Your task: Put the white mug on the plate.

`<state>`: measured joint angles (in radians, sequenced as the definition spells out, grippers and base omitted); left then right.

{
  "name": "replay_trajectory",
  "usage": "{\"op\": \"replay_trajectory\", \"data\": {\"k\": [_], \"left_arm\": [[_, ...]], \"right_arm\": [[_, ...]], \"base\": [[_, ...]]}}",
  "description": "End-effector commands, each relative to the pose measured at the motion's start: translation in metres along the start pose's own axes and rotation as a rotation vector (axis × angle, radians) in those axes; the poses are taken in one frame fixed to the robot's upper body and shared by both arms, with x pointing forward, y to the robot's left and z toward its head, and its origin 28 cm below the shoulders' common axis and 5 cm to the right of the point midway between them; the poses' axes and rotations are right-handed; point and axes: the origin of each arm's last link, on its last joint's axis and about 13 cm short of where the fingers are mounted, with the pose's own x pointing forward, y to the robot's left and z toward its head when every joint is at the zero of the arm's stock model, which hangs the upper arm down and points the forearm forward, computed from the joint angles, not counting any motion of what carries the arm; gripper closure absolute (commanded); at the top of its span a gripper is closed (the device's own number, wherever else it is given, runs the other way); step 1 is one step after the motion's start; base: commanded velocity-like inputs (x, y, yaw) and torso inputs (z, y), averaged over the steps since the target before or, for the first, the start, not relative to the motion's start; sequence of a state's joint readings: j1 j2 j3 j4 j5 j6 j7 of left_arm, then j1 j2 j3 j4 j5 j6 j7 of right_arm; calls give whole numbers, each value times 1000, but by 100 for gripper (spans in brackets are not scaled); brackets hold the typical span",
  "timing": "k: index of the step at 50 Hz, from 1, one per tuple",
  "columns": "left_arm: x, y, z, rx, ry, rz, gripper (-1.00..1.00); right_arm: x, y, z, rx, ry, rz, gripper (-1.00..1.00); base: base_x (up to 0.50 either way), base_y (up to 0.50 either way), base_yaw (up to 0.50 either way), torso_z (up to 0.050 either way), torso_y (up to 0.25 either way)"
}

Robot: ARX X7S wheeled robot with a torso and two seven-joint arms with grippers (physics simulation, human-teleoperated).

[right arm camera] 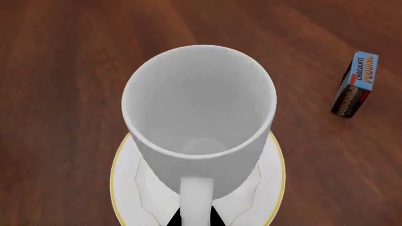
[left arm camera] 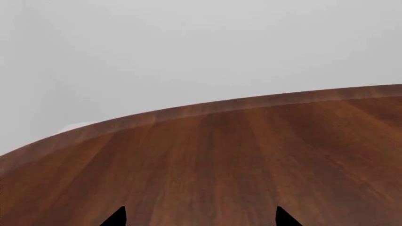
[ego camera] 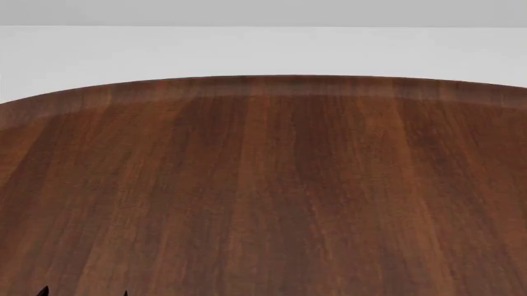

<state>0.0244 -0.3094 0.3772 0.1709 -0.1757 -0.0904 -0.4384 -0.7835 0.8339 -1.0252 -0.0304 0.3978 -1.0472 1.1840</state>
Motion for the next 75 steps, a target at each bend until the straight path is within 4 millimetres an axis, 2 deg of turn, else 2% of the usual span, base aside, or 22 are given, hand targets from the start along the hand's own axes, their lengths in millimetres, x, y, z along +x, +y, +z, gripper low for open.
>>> {"op": "replay_trajectory", "data": {"k": [1, 30, 31, 46, 55, 75], "left_arm": [[0, 0, 1, 3, -4, 3, -100], [-1, 1, 4, 10, -15, 10, -100], [-1, 1, 4, 10, -15, 10, -100], [-2, 1, 5, 2, -19, 9, -100], [-2, 2, 5, 0, -18, 9, -100], [-2, 3, 7, -3, -22, 14, -100]], "right_arm": [[4, 2, -2, 27, 24, 13, 100], [10, 2, -8, 52, 45, 4, 100], [9, 1, -8, 49, 50, 3, -100], [6, 2, -1, 40, 31, 5, -100], [1, 4, 14, 9, -22, 10, -100], [-3, 8, 32, -19, -93, 15, -100]], "base": [[0, 0, 0, 0, 0], [0, 0, 0, 0, 0], [0, 0, 0, 0, 0], [0, 0, 0, 0, 0], [0, 0, 0, 0, 0], [0, 0, 0, 0, 0]]}}
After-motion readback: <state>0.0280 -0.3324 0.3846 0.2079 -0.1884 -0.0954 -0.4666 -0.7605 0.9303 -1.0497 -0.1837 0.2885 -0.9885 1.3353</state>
